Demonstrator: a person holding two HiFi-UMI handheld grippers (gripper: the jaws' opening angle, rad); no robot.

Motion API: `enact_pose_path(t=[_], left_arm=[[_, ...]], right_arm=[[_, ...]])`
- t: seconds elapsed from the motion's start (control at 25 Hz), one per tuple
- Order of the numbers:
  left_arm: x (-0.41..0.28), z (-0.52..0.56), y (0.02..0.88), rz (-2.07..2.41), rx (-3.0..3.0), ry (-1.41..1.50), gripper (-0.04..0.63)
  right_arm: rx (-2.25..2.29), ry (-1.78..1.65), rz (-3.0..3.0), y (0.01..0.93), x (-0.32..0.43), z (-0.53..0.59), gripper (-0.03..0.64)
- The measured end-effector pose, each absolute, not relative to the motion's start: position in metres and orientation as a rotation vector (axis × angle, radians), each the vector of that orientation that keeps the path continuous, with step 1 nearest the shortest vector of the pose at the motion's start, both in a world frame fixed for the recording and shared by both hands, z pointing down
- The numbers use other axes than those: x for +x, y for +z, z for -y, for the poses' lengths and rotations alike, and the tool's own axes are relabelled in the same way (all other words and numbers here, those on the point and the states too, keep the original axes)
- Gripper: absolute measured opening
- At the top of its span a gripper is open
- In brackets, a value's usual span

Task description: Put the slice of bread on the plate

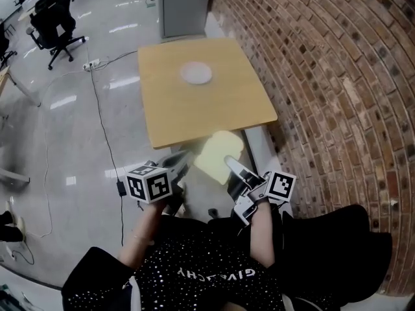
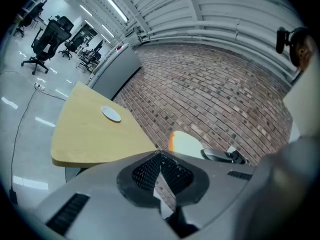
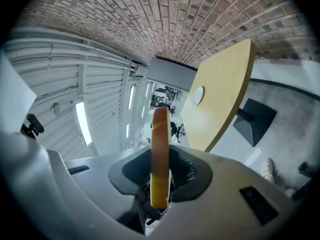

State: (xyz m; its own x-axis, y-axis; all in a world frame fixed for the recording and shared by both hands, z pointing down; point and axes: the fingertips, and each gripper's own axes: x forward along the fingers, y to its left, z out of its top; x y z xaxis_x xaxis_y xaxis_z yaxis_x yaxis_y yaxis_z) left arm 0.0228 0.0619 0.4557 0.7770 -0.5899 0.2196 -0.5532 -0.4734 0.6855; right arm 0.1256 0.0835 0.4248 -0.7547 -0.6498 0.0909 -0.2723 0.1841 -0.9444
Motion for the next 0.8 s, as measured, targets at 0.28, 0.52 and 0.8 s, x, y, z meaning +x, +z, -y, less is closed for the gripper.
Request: enact_pose_path(t=[0.28,0.52,0.8], left_arm=[[0.008,-0.009,0.453,0.834,2.172,-0.051,0.012],[-0.006,0.026,0.455,0.829,2.156,-0.069,0.012],[-0.026,0.069,0.458,0.816,2.162,-0.070,0.012]], right_arm=[[-0.889,-1.602,-2.118,0.423,0.112,-0.033,0.097],[-0.937,-1.607,-2.070,0.428,0.113,0.000,0.097],[-0.975,-1.580,-2.048,0.430,0.105,0.049,0.097]])
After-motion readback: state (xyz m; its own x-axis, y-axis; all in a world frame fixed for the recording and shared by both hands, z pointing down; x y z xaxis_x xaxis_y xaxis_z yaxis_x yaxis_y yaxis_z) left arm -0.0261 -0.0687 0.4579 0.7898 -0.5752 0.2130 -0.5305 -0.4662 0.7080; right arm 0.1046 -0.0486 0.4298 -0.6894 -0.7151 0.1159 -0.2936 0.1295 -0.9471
